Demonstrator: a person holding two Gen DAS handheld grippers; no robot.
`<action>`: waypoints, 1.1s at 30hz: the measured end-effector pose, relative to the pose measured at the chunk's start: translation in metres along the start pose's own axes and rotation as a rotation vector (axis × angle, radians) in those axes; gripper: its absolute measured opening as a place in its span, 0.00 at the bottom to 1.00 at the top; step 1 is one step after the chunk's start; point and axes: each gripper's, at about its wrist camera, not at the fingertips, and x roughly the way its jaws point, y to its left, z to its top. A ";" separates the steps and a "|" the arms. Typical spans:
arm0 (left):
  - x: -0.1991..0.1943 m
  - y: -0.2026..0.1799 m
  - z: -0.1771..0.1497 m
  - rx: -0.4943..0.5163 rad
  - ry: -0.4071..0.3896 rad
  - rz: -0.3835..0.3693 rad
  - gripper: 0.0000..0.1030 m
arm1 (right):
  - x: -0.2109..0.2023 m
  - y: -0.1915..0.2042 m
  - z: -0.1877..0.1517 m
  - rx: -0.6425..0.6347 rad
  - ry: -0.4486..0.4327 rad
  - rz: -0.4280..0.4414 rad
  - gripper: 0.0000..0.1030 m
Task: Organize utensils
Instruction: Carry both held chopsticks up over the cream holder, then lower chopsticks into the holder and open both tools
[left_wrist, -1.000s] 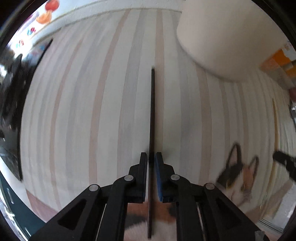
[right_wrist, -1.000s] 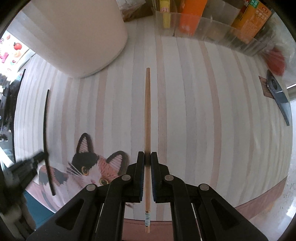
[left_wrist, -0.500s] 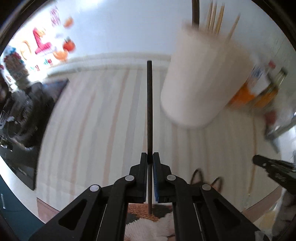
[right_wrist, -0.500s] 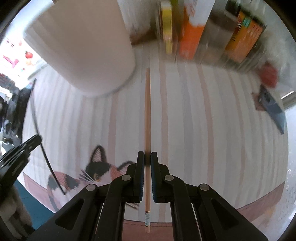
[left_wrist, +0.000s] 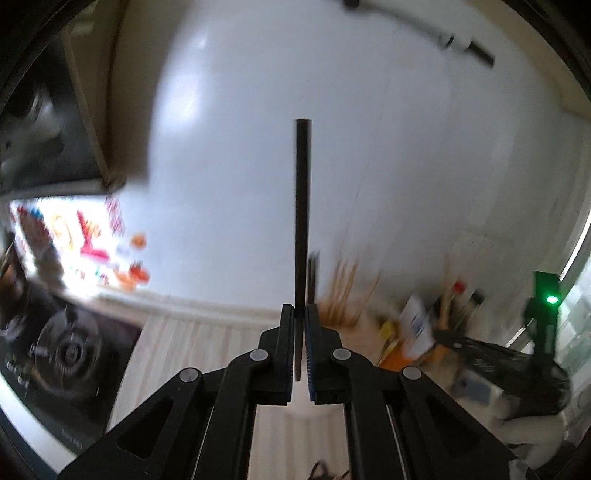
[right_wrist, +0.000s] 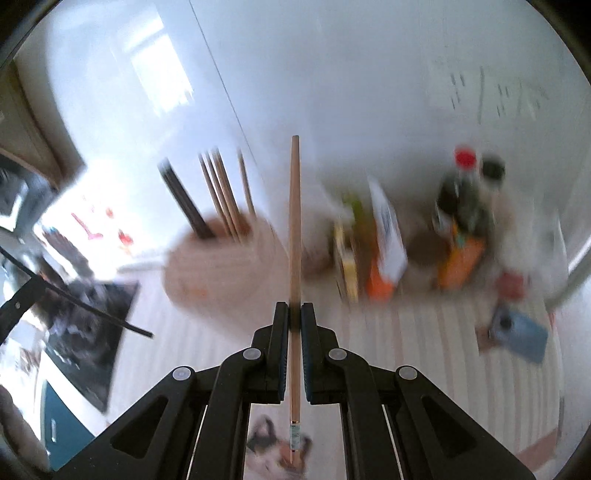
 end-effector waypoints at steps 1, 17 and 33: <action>0.002 -0.002 0.009 0.000 -0.022 -0.011 0.03 | -0.003 0.005 0.013 0.001 -0.025 0.012 0.07; 0.139 -0.005 0.047 0.025 0.129 -0.044 0.03 | 0.059 0.049 0.108 0.025 -0.357 0.086 0.06; 0.134 0.006 0.026 -0.037 0.181 0.085 0.73 | 0.074 0.050 0.094 -0.043 -0.271 0.124 0.62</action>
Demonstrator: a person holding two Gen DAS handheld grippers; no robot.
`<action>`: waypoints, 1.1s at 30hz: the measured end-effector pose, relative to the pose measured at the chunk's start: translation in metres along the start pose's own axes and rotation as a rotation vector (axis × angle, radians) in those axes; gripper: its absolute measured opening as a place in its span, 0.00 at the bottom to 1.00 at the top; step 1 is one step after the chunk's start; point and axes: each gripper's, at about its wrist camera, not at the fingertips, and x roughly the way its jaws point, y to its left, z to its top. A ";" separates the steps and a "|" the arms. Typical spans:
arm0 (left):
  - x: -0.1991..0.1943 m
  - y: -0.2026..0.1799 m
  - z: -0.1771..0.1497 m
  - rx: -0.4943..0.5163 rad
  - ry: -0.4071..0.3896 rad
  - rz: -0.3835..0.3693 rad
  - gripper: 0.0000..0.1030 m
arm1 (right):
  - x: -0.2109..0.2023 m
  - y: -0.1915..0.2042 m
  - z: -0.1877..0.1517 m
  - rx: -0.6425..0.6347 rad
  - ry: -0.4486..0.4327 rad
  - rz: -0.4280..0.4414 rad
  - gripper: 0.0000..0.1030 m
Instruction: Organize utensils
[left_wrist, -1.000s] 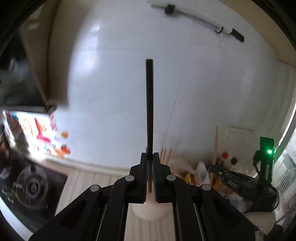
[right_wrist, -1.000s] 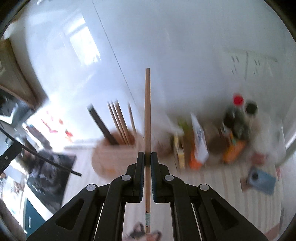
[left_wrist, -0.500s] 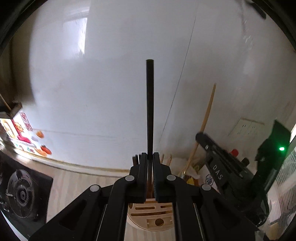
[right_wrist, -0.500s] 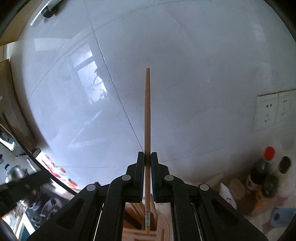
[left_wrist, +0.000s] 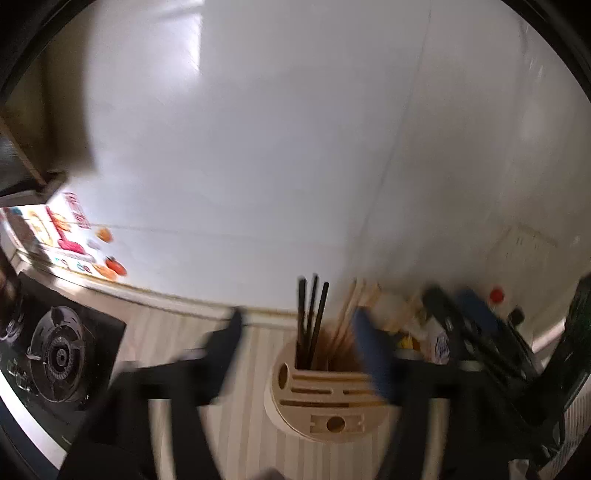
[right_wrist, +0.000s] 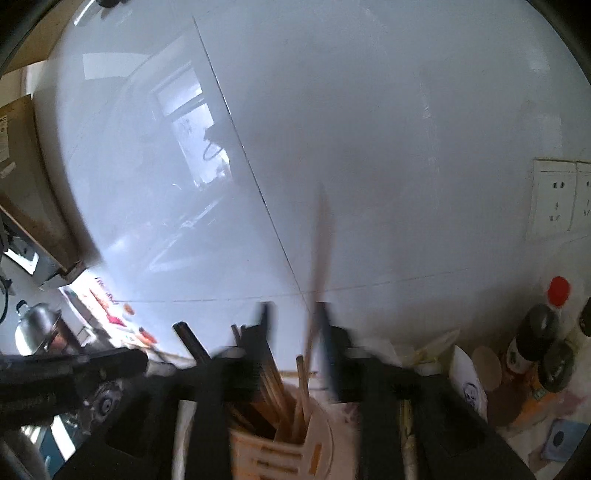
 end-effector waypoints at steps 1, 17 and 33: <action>-0.011 0.003 -0.004 -0.013 -0.046 0.001 0.77 | -0.006 -0.002 0.000 -0.001 0.008 -0.014 0.68; -0.013 0.012 -0.057 0.028 -0.033 0.231 1.00 | -0.063 0.002 -0.046 -0.124 0.170 -0.316 0.99; -0.081 0.006 -0.098 0.043 -0.073 0.190 1.00 | -0.151 0.006 -0.053 -0.136 0.118 -0.365 1.00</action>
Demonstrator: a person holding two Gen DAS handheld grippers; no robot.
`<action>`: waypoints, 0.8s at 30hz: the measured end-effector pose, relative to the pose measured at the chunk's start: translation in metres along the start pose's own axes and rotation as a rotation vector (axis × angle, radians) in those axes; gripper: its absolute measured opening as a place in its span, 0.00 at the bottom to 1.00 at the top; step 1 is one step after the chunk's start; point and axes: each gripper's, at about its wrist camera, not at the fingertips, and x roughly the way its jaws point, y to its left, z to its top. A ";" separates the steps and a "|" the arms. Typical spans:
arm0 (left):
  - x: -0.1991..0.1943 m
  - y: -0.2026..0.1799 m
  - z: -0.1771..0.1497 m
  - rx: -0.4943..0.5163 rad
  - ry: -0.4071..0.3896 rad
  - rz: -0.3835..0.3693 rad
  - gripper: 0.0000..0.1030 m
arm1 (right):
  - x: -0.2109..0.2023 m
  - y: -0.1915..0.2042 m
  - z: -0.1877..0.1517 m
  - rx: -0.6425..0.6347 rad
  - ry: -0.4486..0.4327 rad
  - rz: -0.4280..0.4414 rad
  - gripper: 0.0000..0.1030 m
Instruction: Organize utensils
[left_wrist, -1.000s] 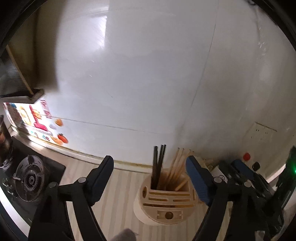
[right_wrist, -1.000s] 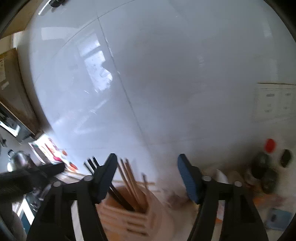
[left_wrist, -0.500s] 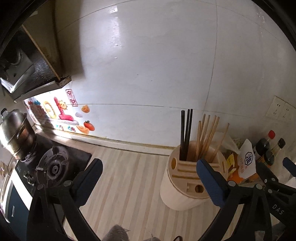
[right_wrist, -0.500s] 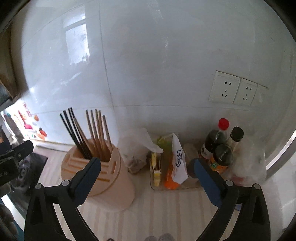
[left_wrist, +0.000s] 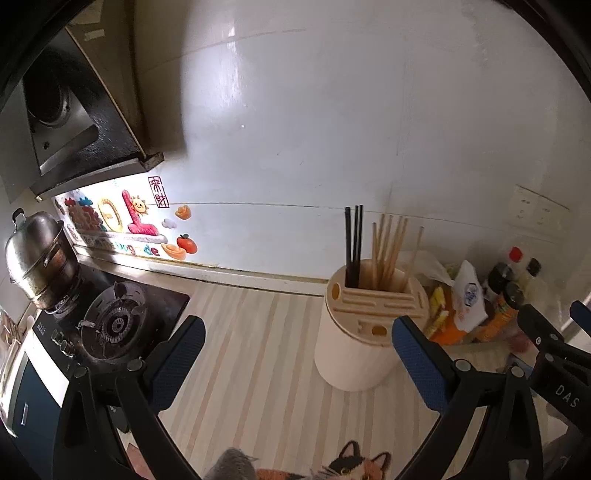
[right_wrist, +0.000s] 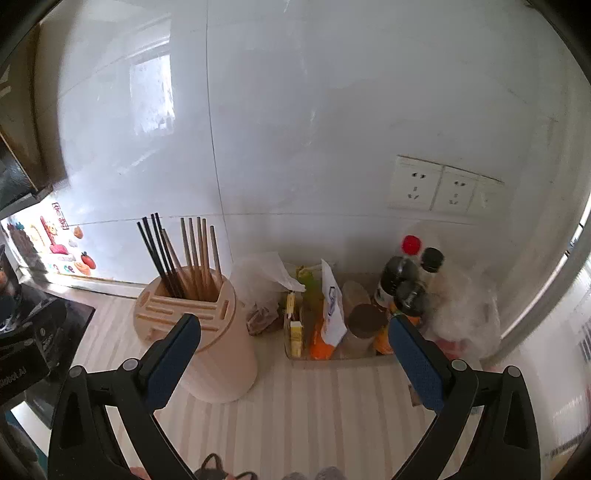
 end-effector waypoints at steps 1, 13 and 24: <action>-0.009 0.002 -0.002 0.004 -0.007 -0.008 1.00 | -0.010 0.000 -0.002 0.004 -0.006 -0.001 1.00; -0.118 0.029 -0.032 0.028 -0.082 -0.044 1.00 | -0.148 0.011 -0.038 0.041 -0.100 -0.038 1.00; -0.170 0.055 -0.055 0.038 -0.122 -0.080 1.00 | -0.234 0.022 -0.070 0.068 -0.147 -0.068 1.00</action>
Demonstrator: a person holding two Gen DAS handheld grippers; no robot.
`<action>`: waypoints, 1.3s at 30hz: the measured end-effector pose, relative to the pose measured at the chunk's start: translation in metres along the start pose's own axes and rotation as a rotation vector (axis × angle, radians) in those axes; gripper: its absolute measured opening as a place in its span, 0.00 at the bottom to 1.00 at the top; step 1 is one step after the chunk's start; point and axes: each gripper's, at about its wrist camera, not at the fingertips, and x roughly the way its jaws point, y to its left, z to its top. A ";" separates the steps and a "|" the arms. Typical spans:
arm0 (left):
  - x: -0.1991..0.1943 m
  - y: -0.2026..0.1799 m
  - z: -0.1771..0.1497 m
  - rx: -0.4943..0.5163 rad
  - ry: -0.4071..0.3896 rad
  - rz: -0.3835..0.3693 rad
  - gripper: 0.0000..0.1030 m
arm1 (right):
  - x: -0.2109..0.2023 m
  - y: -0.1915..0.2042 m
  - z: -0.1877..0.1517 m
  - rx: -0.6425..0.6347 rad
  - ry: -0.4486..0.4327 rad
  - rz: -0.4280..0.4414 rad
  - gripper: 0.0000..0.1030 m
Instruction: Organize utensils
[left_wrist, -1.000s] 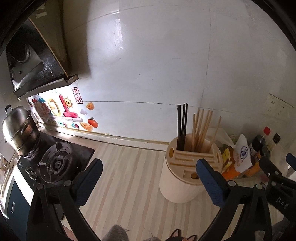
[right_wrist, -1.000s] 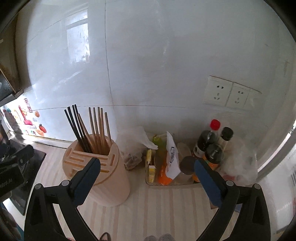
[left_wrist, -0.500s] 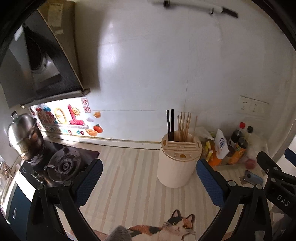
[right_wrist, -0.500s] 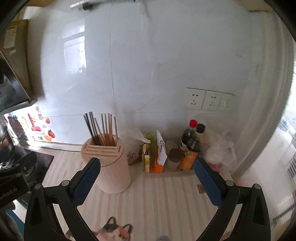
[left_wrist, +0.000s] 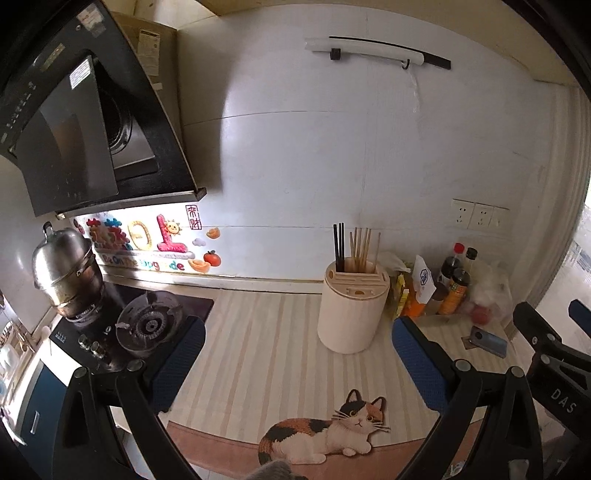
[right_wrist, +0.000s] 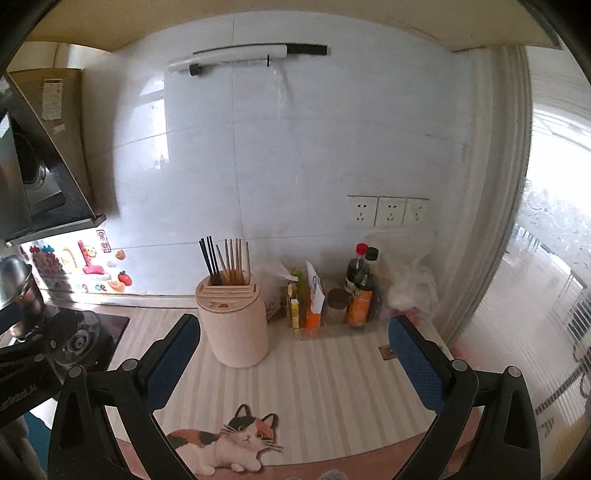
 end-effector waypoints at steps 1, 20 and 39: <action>-0.002 0.001 -0.001 -0.004 0.001 -0.005 1.00 | -0.002 0.000 -0.001 0.001 0.002 0.002 1.00; -0.006 -0.011 -0.008 0.011 0.006 0.010 1.00 | -0.014 -0.010 0.002 -0.027 -0.008 -0.005 1.00; -0.009 -0.014 -0.010 0.007 0.016 0.027 1.00 | -0.012 -0.011 -0.002 -0.033 0.006 0.023 1.00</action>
